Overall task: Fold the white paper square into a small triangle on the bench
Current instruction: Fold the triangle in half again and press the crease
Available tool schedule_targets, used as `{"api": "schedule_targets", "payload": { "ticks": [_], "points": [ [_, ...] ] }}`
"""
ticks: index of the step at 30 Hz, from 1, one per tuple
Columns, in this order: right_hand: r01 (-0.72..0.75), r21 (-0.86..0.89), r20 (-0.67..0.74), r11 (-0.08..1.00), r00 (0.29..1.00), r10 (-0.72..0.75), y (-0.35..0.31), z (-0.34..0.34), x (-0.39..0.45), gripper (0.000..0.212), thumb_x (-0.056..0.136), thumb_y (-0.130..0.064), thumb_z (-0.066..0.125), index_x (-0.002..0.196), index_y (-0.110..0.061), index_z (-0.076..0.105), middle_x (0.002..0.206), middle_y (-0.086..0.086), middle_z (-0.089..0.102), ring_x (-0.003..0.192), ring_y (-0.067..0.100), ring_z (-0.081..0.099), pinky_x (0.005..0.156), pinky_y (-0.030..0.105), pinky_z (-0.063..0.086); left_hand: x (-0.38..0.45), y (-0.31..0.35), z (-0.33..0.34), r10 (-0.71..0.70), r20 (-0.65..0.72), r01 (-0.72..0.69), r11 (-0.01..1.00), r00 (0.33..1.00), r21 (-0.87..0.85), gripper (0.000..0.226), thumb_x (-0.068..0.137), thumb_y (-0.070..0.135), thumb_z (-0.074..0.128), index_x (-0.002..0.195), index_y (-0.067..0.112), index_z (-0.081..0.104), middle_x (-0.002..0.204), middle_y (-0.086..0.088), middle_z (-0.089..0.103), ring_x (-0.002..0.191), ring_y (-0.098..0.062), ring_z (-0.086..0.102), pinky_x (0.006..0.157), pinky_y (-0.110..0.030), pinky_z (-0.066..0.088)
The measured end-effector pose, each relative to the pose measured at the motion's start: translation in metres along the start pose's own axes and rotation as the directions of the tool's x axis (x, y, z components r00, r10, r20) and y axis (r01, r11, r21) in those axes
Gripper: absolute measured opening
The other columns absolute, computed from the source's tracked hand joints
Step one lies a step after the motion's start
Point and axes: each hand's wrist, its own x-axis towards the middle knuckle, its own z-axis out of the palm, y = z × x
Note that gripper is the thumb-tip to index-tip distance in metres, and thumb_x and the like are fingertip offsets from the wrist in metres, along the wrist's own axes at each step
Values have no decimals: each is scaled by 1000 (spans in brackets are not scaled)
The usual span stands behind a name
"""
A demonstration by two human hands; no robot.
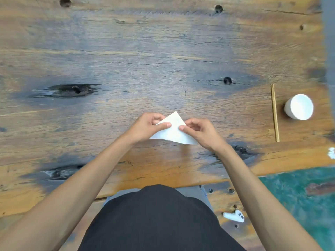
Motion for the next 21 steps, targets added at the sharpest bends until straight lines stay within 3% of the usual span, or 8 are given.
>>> {"api": "schedule_targets", "payload": {
  "ticks": [2,5,8,13,16,21],
  "points": [
    [-4,43,-50,999,999,6,3,-5,-13,4,96,-23,74,94,-23,78,100,2,82,88,10,74,82,26,58,-2,5,4,-6,18,7,1000,1000,-14,13,95,26,72,98,14,78,81,4,81,72,-4,67,66,-15,49],
    [18,63,-135,998,991,-9,8,-14,-30,9,99,-25,71,98,-21,80,97,-4,80,84,0,70,72,15,51,-3,11,12,-22,33,22,1000,999,1,12,95,28,72,93,20,80,78,6,81,67,-2,68,59,-13,49],
    [24,72,-194,997,981,-9,14,-24,-45,13,99,-28,70,98,-20,80,99,-1,80,83,2,68,70,15,50,0,19,26,-25,51,23,999,998,34,13,96,30,71,92,22,81,74,9,79,62,1,64,55,-11,46],
    [38,166,-296,985,955,13,30,-52,-59,20,101,-29,67,103,-13,78,103,3,79,86,9,69,71,22,53,10,28,52,-62,119,60,998,991,22,15,94,26,73,104,16,80,91,1,82,79,-4,73,72,-10,54],
    [64,237,-357,969,934,26,41,-79,-63,17,102,-23,65,103,-11,77,99,-1,77,83,2,68,70,16,51,22,33,69,-121,124,120,993,985,8,13,93,23,75,105,19,78,98,0,82,91,-15,79,82,-23,61],
    [-15,214,-256,977,964,71,66,-128,-72,10,101,-15,66,107,-11,72,101,9,74,80,4,69,69,22,57,46,53,107,-138,88,134,990,987,48,7,91,24,76,98,24,78,95,3,82,89,-16,80,73,-19,63]
  ]
}}
